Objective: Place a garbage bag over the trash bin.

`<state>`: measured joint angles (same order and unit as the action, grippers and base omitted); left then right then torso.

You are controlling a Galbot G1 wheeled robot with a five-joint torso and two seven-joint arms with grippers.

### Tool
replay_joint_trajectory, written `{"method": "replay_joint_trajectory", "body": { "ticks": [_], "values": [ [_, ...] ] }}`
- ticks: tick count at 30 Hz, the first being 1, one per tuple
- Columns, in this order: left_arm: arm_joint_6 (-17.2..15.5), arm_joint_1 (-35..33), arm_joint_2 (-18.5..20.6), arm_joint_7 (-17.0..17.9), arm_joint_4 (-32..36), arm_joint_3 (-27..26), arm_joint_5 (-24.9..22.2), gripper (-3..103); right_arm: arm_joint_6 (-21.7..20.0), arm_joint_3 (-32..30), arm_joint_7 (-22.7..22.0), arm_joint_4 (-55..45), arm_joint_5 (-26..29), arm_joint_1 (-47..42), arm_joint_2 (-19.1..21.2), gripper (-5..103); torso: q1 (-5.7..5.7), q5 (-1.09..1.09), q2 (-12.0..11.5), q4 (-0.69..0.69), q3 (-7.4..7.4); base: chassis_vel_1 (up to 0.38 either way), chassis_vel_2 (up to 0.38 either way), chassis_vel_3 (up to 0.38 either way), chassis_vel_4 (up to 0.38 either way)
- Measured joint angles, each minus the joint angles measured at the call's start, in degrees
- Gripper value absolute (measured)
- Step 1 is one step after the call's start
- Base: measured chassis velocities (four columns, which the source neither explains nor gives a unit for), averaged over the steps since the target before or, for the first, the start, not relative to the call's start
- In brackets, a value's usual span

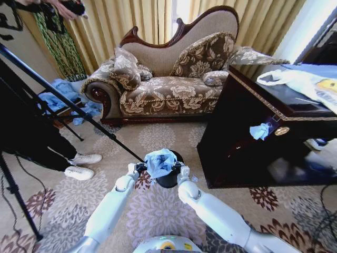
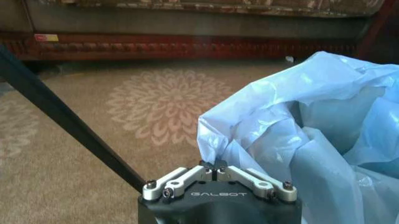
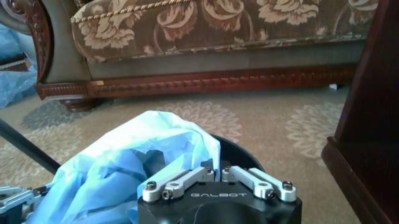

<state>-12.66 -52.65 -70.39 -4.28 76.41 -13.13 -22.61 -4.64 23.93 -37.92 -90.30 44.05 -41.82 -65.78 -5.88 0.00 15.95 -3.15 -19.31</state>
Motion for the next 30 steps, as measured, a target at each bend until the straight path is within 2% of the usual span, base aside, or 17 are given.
{"method": "replay_joint_trajectory", "body": {
  "ticks": [13, 19, 23, 27, 30],
  "values": [
    [1.16, 0.0, 0.23, 0.35, 2.07, 0.22, 0.81, 0, -0.68, -0.24, -0.21, -0.61, -1.99, 2.46, 2.14, 0, 0.0, 0.01, 0.0, 0.01, 0.0, 0.0, 0.0, 0.0, 0.0],
    [0.24, -0.14, -0.09, 0.16, 6.75, 1.52, 1.7, 0, -1.3, -1.06, 0.02, -1.47, -1.99, 2.78, 4.53, 0, 0.0, 0.0, 0.0, 0.0, 0.0, 0.0, 0.0, 0.0, 0.0],
    [-0.14, -0.14, -0.29, 0.14, 7.18, 1.56, 1.73, 0, -1.52, -1.1, 0.34, -1.16, -2.13, 2.76, 4.88, 0, 0.0, 0.01, 0.0, 0.0, 0.0, 0.0, 0.0, 0.0, 0.0],
    [-0.01, -0.79, 0.22, 0.13, 6.55, 1.15, 1.65, 0, -0.84, -1.72, 2.85, 2.34, -5.4, 2.22, 4.93, 0, 0.0, 0.0, 0.0, 0.01, 0.0, 0.0, 0.0, 0.0, 0.0],
    [0.1, -1.22, 0.53, 0.1, 6.31, 0.87, 1.48, 0, -0.71, -1.97, 3.28, 3.19, -5.91, 1.97, 5.04, 0, 0.0, 0.01, 0.0, 0.0, 0.0, 0.0, 0.0, 0.0, 0.0]
  ]
}}
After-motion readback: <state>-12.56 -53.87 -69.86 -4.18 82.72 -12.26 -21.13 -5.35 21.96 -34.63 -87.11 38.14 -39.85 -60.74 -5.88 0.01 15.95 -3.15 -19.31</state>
